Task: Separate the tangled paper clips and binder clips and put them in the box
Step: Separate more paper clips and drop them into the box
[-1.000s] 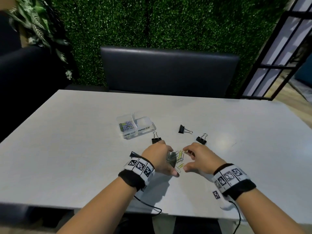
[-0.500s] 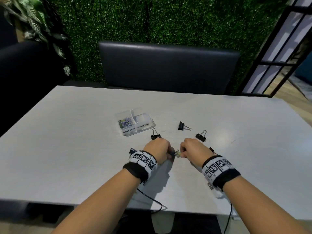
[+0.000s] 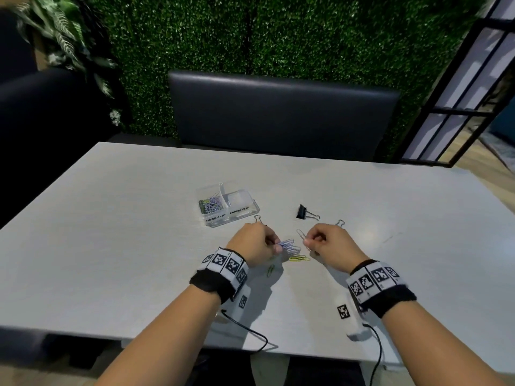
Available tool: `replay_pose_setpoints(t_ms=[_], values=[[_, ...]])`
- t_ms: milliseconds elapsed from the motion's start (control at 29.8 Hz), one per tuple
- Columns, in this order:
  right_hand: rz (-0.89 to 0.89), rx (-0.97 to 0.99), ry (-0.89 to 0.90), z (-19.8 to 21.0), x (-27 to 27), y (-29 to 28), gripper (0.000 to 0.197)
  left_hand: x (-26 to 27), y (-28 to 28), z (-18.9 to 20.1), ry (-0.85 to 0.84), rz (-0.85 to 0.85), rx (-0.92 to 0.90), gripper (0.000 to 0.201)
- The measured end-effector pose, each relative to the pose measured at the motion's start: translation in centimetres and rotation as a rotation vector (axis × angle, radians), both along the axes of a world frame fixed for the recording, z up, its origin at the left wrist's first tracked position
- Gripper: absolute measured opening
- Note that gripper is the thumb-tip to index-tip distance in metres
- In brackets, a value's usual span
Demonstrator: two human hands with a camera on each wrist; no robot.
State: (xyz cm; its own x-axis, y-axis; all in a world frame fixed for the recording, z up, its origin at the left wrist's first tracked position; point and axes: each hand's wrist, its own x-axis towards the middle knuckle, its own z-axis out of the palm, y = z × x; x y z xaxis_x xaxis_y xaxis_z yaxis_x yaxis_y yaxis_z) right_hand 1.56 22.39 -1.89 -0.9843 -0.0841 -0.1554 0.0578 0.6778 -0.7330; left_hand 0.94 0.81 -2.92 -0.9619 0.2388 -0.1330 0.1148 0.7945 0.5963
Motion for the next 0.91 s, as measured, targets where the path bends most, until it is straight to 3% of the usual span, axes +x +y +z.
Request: replay_pose_setpoints(t_ms=[235,436,570,704,805,906], values=[[-0.043,-0.171,0.010,0.8,-3.4,-6.7,0.013,-1.0,-5.3,1.5,0.015,0.203,0.203,0.013],[-0.060,-0.369,-0.087,1.9,-7.6,-14.0,0.012,-3.7,-11.6,3.5,0.070,0.472,0.218,0.010],[-0.097,-0.325,-0.098,2.1,-9.6,-17.4,0.013,-6.5,-13.9,3.7,0.087,0.622,0.104,0.015],[-0.085,-0.175,-0.080,2.3,-10.7,-19.5,0.015,-8.1,-13.9,3.3,0.067,0.588,0.019,0.022],[-0.038,-0.112,-0.097,2.4,-11.0,-20.4,0.018,-8.2,-14.3,2.7,0.046,0.586,0.088,0.028],[0.049,-0.107,-0.115,2.7,-10.5,-20.4,0.019,-7.6,-15.0,2.2,0.061,0.631,0.276,0.029]])
